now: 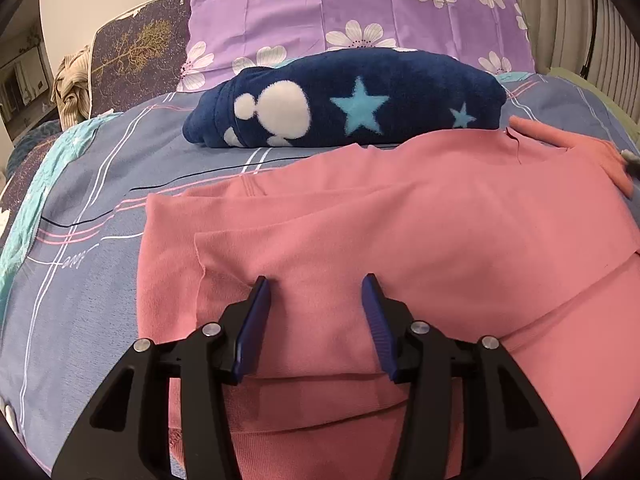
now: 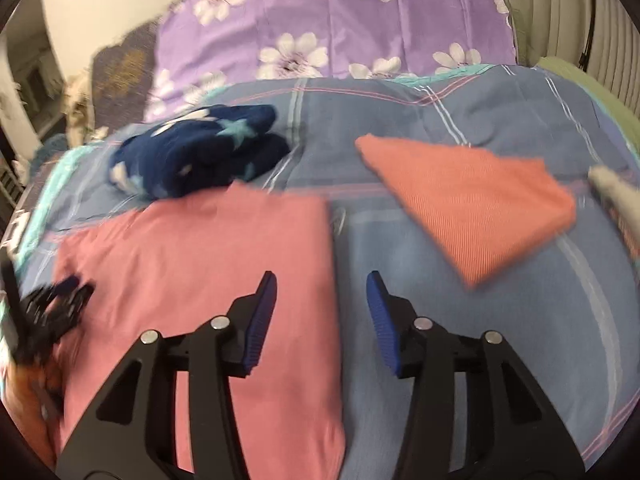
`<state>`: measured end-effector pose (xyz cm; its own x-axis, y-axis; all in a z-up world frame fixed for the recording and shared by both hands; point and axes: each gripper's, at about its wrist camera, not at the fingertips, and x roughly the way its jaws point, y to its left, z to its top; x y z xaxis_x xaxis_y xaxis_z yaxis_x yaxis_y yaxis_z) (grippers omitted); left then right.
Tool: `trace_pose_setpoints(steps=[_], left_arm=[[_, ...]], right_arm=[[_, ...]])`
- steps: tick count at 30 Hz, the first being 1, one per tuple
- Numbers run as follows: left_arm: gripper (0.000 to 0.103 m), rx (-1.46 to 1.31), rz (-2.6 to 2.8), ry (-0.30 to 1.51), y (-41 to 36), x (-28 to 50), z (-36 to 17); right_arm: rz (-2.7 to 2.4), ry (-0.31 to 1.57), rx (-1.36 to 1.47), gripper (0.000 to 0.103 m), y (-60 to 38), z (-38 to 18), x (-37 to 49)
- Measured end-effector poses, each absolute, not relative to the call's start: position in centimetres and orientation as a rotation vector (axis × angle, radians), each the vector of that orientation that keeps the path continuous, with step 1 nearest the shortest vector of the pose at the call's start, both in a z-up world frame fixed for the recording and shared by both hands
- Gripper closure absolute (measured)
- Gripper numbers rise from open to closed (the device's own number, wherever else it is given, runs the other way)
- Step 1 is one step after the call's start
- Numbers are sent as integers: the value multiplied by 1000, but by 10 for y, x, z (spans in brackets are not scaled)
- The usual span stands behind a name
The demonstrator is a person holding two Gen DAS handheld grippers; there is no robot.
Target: Fold small clothes
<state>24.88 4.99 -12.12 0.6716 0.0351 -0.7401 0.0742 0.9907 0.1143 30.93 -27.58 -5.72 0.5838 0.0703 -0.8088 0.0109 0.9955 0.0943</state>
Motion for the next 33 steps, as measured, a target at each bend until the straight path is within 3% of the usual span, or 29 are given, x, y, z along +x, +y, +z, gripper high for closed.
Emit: trace_pose_setpoints(steps=[2, 5, 8, 9, 10, 11, 13, 20, 23, 25, 29, 33], left_arm=[[53, 152, -14, 831, 48, 248, -121], [52, 151, -12, 830, 49, 248, -121], [51, 131, -21, 832, 52, 249, -121], [51, 122, -26, 833, 53, 249, -121], [51, 115, -29, 833, 54, 250, -121], [51, 108, -33, 834, 55, 250, -121], [51, 103, -36, 835, 56, 251, -121], [50, 104, -35, 832, 55, 250, -121], [44, 84, -40, 814, 58, 247, -117], [41, 13, -76, 797, 69, 235, -107], [39, -27, -151, 795, 85, 193, -89], [28, 67, -173, 805, 100, 123, -88]], right_arm=[[-5, 1011, 79, 53, -272, -57, 347], [-21, 1181, 29, 40, -257, -71, 394], [-80, 1315, -19, 42, -249, -90, 415], [-86, 1325, -45, 58, -248, -92, 415], [-93, 1325, -94, 91, -246, -92, 412], [-112, 1311, -113, 100, -250, -91, 408], [-231, 1245, -167, 103, -264, -86, 401], [-28, 1010, 4, 100, -287, -66, 316], [93, 962, -32, 90, -273, -71, 244], [138, 951, -14, 84, -275, -76, 203], [202, 970, 95, 82, -304, -91, 134], [258, 982, 232, 76, -326, -103, 80]])
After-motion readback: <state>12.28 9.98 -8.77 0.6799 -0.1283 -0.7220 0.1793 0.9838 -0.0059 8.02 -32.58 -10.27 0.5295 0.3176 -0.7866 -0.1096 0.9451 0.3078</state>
